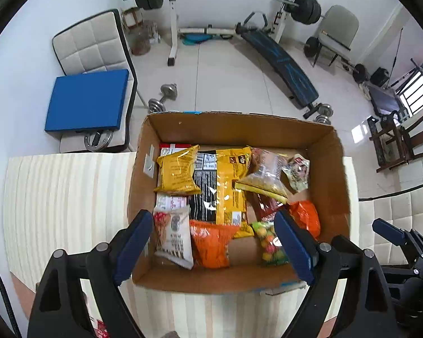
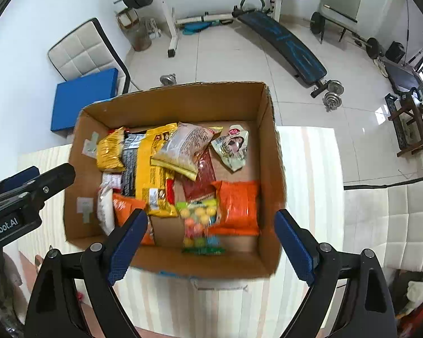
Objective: Organize snacks
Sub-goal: 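Move both open tools toward the red packet and white packet on the table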
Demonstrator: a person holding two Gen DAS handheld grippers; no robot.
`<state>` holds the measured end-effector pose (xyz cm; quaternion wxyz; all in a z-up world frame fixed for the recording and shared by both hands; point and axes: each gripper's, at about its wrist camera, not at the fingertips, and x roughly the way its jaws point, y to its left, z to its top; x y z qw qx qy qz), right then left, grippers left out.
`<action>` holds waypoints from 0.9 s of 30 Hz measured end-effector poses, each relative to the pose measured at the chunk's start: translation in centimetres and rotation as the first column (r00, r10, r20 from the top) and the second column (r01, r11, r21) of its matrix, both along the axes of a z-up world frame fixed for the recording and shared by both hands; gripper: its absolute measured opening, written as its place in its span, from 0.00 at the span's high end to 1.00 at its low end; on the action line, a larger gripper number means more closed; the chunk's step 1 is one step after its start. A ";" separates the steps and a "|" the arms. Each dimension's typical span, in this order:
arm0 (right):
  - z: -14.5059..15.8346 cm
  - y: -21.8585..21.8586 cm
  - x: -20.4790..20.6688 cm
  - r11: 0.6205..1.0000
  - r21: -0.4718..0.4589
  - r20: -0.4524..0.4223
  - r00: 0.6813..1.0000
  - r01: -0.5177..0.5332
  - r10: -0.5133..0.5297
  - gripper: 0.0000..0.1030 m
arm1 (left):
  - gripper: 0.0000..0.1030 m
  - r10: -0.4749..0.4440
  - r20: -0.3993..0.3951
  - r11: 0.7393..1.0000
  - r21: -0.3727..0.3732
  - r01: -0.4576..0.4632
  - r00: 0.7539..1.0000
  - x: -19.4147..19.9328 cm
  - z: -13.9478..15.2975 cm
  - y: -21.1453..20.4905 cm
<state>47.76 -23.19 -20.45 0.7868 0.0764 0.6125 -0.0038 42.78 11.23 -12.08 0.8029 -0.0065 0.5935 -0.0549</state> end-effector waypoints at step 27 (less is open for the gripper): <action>3.4 -0.7 -16.4 0.976 0.163 0.102 0.981 0.145 -0.163 0.06 | 0.15 0.043 0.219 0.998 0.027 -0.050 0.975 -16.6 3.4 2.7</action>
